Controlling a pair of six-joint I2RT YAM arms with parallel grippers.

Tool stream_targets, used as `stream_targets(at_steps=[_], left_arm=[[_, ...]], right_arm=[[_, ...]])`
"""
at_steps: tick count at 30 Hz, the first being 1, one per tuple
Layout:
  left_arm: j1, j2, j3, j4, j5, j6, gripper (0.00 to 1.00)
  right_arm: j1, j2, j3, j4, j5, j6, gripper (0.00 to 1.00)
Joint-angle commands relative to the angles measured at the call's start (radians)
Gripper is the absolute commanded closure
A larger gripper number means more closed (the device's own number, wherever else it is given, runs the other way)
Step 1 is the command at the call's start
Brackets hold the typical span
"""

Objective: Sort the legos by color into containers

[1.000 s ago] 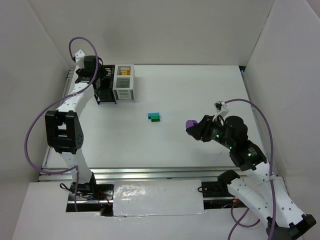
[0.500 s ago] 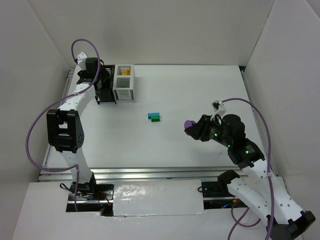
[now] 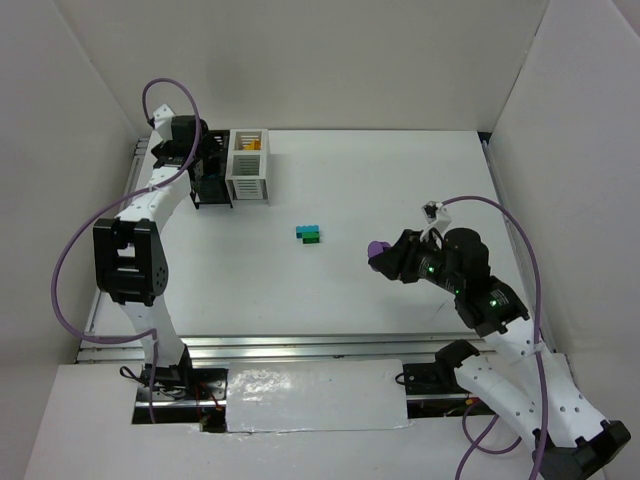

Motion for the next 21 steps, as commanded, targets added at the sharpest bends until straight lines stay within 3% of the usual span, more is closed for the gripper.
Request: stream_targets(at_steps=[1, 3, 7, 11, 12, 15, 16, 18, 21], left_arm=[[0.006, -0.067, 0.029, 0.011, 0.014, -0.020, 0.00], [0.004, -0.106, 0.028, 0.021, 0.055, -0.003, 0.01], [0.004, -0.247, 0.025, 0.041, 0.326, 0.048, 0.00], [-0.017, -0.370, -0.081, 0.109, 0.824, 0.010, 0.01], [-0.032, -0.423, -0.113, 0.183, 0.886, -0.004, 0.00], [-0.147, -0.494, -0.187, 0.212, 0.978, 0.006, 0.00], [-0.269, -0.529, -0.197, 0.218, 1.049, 0.041, 0.00], [-0.351, -0.537, -0.193, 0.225, 1.084, 0.049, 0.00], [-0.471, -0.539, -0.240, 0.388, 1.236, -0.004, 0.02]], right_arm=[[-0.007, 0.008, 0.009, 0.044, -0.012, -0.012, 1.00], [-0.007, 0.009, 0.006, 0.049, -0.012, -0.012, 1.00], [-0.007, 0.025, -0.012, 0.105, -0.036, -0.013, 1.00], [-0.011, 0.083, -0.029, 0.226, -0.125, 0.010, 1.00], [-0.011, 0.092, -0.029, 0.259, -0.187, 0.011, 1.00], [-0.016, 0.126, -0.012, 0.380, -0.263, 0.019, 0.99], [-0.017, 0.147, 0.020, 0.456, -0.350, 0.013, 0.97], [-0.017, 0.154, 0.038, 0.492, -0.404, 0.001, 0.95], [-0.019, 0.132, 0.044, 0.532, -0.464, -0.016, 0.92]])
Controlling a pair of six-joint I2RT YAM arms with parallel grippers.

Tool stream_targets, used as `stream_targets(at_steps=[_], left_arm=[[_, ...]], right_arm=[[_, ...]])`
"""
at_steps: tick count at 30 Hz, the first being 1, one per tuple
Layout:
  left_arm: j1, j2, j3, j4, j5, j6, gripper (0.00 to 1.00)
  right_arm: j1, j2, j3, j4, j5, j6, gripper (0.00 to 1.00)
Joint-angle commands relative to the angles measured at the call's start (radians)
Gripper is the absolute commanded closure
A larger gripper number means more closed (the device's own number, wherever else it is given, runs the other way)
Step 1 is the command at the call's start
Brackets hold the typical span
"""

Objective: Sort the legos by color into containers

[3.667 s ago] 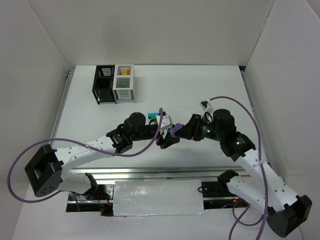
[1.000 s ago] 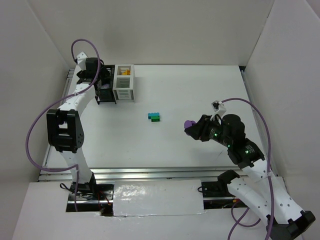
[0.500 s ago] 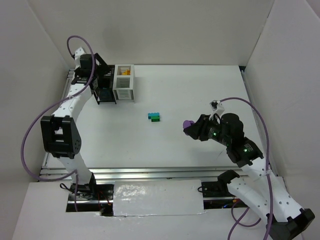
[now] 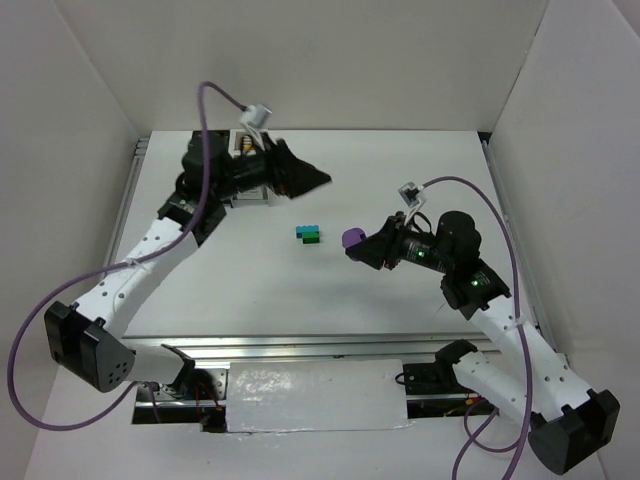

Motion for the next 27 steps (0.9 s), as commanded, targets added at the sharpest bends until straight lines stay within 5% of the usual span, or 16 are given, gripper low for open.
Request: stream_targets(at_steps=[1, 5, 15, 21, 27], left_arm=[[-0.093, -0.004, -0.044, 0.190, 0.297, -0.026, 0.02], [-0.162, 0.028, -0.099, 0.430, 0.424, -0.135, 0.05], [-0.217, 0.103, -0.166, 0.897, 0.563, -0.473, 0.07], [-0.265, 0.108, -0.133, 0.714, 0.551, -0.331, 0.08], [-0.320, 0.083, -0.021, 0.208, 0.425, 0.010, 0.13]], right_arm=[[-0.008, -0.036, 0.048, 0.178, -0.154, -0.034, 0.92], [-0.009, -0.110, 0.027, 0.264, -0.295, -0.037, 1.00], [-0.011, -0.141, 0.057, 0.209, -0.289, -0.081, 1.00], [-0.009, -0.136, 0.073, 0.195, -0.244, -0.086, 1.00], [-0.011, -0.149, 0.086, 0.186, -0.170, -0.072, 1.00]])
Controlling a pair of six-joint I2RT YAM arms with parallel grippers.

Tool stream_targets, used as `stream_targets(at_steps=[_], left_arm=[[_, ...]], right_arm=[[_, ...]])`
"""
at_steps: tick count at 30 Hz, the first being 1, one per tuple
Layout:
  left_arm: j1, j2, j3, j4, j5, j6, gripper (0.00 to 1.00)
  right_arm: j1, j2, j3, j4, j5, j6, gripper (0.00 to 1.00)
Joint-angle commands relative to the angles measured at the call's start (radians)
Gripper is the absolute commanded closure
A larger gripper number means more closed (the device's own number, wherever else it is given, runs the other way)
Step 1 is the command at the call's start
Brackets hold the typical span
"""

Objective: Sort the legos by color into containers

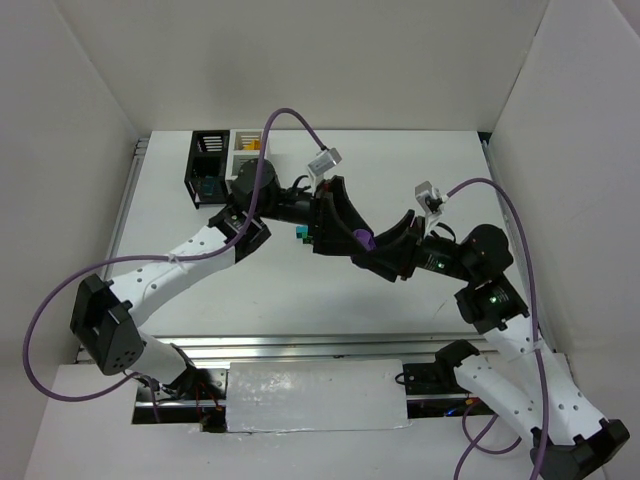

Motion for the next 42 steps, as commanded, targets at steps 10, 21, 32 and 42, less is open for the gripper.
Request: stream_targets(at_steps=[10, 21, 32, 42], left_arm=[[-0.024, -0.026, 0.083, -0.223, -0.080, 0.199, 0.61], [-0.019, -0.024, 0.072, -0.061, -0.026, 0.083, 0.51], [-0.013, -0.041, 0.063, -0.067, -0.057, 0.087, 0.26], [-0.010, -0.027, 0.063, -0.051, -0.049, 0.072, 0.32]], right_arm=[[-0.008, -0.026, 0.040, 0.023, 0.105, 0.004, 1.00], [-0.008, -0.023, 0.020, 0.026, 0.048, -0.007, 1.00], [-0.006, -0.033, 0.030, 0.008, 0.042, -0.019, 1.00], [-0.005, -0.044, 0.030, 0.006, 0.056, -0.013, 1.00]])
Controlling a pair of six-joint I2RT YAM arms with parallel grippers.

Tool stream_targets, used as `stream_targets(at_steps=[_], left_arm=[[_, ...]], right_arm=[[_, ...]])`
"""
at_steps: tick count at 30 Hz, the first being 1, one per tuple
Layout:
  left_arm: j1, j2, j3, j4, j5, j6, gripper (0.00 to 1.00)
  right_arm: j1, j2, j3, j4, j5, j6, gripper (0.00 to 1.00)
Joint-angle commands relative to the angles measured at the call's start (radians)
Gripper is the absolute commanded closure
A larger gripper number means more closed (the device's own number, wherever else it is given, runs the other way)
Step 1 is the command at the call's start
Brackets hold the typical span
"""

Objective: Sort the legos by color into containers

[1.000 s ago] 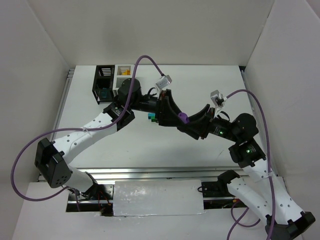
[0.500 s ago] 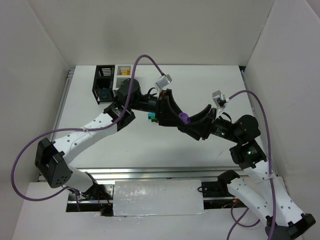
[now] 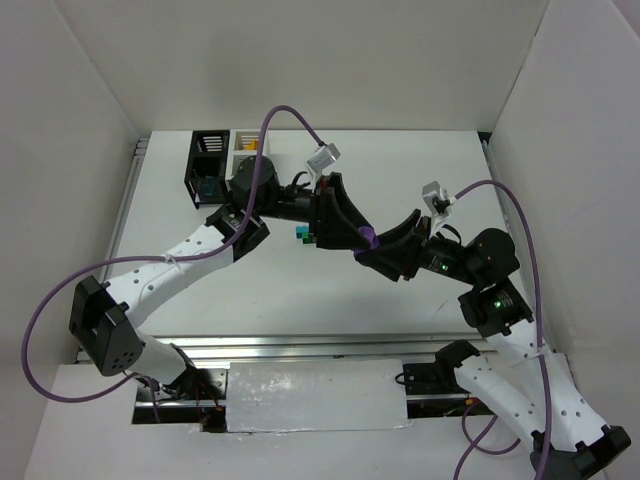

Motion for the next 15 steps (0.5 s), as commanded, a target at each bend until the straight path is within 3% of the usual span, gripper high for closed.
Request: stream_targets(at_steps=[1, 3, 5, 6, 7, 8, 10, 11, 12, 15], left_arm=[[0.004, -0.015, 0.009, 0.071, 0.020, -0.019, 0.31], [0.004, -0.011, 0.004, 0.079, 0.024, -0.025, 0.37], [0.004, -0.012, 0.002, 0.073, 0.020, -0.017, 0.62], [0.004, -0.012, 0.007, 0.060, 0.015, 0.004, 0.80], [0.004, -0.012, 0.013, 0.037, 0.014, 0.014, 0.90], [0.004, -0.014, 0.015, 0.034, 0.015, 0.021, 0.93], [0.004, -0.014, 0.018, 0.034, 0.024, 0.029, 0.87], [0.002, -0.017, 0.015, 0.039, 0.026, 0.027, 0.88], [0.002, -0.017, 0.013, 0.042, 0.023, 0.030, 0.98], [0.002, -0.029, 0.006, 0.024, 0.005, 0.053, 1.00]], right_arm=[[-0.005, -0.014, 0.020, 0.013, 0.001, -0.009, 1.00], [-0.005, -0.014, 0.027, 0.006, 0.010, -0.009, 1.00], [-0.004, -0.016, 0.030, 0.002, 0.022, -0.011, 1.00], [-0.004, -0.016, 0.033, 0.004, 0.024, -0.009, 1.00], [-0.004, -0.016, 0.033, 0.004, 0.033, -0.007, 1.00], [-0.005, -0.014, 0.033, 0.002, 0.038, -0.004, 1.00], [-0.005, -0.010, 0.042, -0.005, 0.055, -0.004, 1.00], [-0.002, -0.007, 0.049, -0.013, 0.061, -0.001, 1.00], [-0.004, -0.005, 0.053, -0.016, 0.067, 0.000, 1.00], [-0.005, -0.002, 0.057, -0.022, 0.082, 0.002, 0.99]])
